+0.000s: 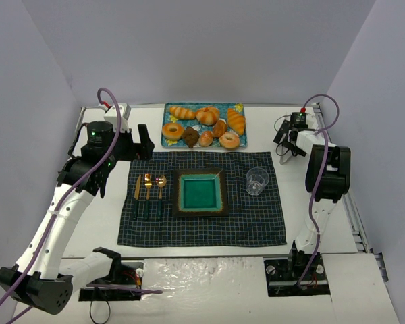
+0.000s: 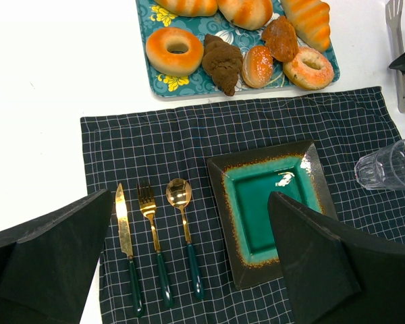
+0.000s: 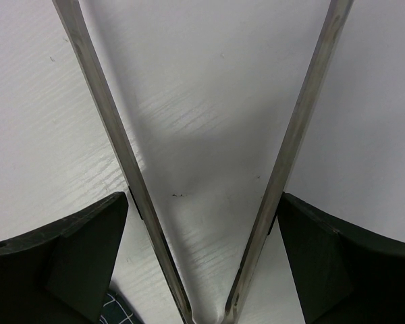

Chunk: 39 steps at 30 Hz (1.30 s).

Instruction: Place the bread

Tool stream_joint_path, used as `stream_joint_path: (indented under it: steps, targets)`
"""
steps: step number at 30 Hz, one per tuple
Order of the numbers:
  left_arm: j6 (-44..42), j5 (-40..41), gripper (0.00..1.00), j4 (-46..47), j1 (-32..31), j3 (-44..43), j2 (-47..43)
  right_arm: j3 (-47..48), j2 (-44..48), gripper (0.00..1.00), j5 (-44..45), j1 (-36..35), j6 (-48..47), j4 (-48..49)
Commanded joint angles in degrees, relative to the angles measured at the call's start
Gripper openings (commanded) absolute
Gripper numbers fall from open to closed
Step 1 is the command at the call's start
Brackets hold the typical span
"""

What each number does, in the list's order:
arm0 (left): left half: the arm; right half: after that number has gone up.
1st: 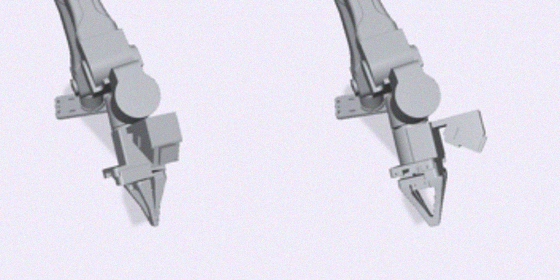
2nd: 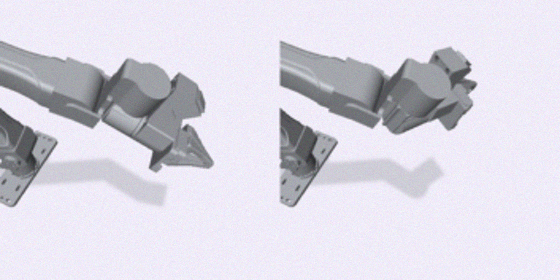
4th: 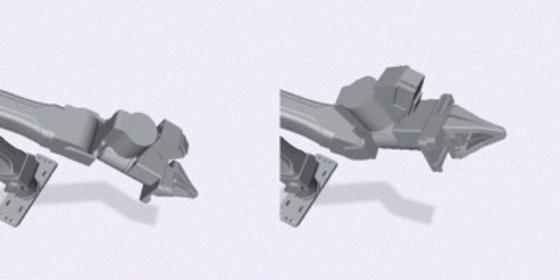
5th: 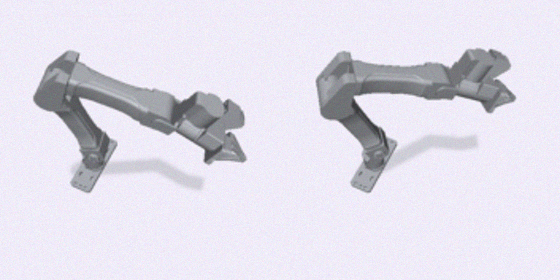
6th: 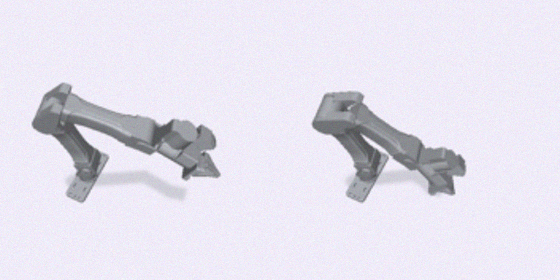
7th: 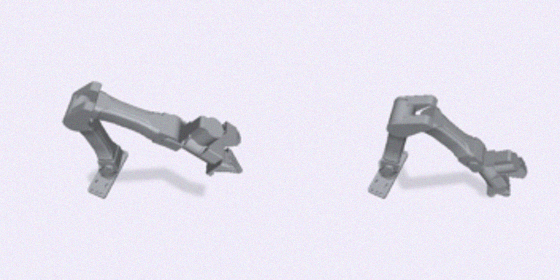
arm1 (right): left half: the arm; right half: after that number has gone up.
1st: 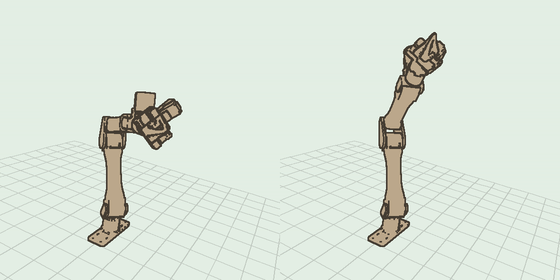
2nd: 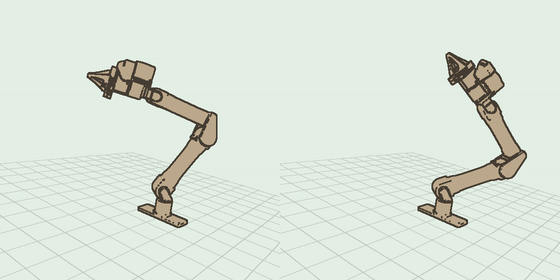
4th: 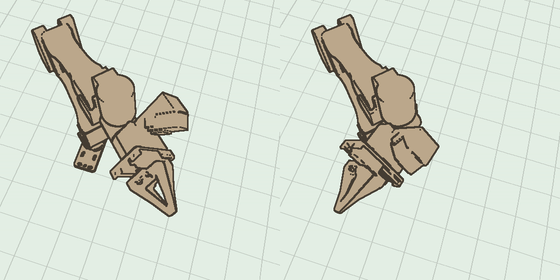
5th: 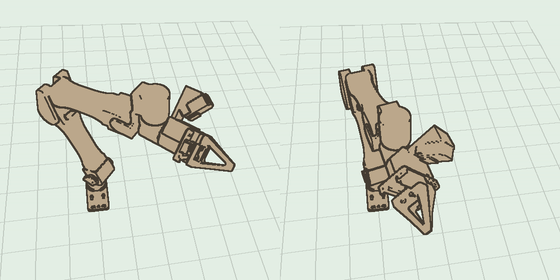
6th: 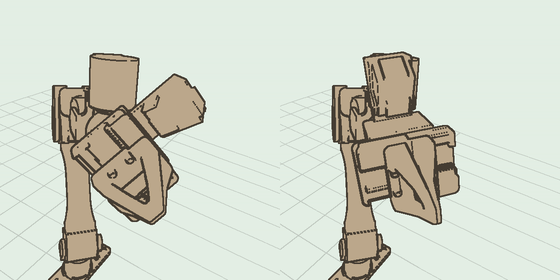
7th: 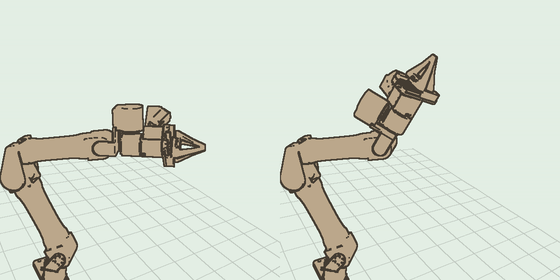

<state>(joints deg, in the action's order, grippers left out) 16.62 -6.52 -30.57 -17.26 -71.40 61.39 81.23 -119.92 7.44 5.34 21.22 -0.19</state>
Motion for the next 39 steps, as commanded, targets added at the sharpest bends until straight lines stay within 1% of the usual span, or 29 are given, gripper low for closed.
stream_joint_path:
  steps: [1,4,9,12,18,27,39]
  targets:
    - [-0.89,0.12,0.97,3.57,-0.32,-0.94,-0.92,1.14,0.11,0.86,0.37,0.54,0.83,1.96]
    - [-0.89,0.11,0.97,3.52,-0.32,-0.94,-0.92,0.68,0.43,0.77,0.56,0.54,1.09,1.95]
    - [-0.80,0.09,0.97,3.50,-0.32,-0.94,-1.00,-0.60,1.64,0.51,1.53,0.46,1.15,1.95]
    - [-0.80,0.11,0.97,3.52,-0.32,-0.94,-1.00,-1.27,2.53,0.43,2.16,0.46,1.20,1.87]
    - [-0.65,-0.16,0.97,3.67,-0.32,-0.85,-1.00,-2.82,6.06,0.42,3.41,0.21,1.39,1.71]
    - [-0.45,-0.42,0.97,3.85,-0.32,-0.76,-0.92,-4.59,14.82,0.42,6.54,-1.48,0.14,0.34]
    - [-0.36,-0.33,0.97,3.93,-0.32,-0.76,-0.57,-4.95,22.64,0.42,7.93,-3.80,-1.09,-4.57]
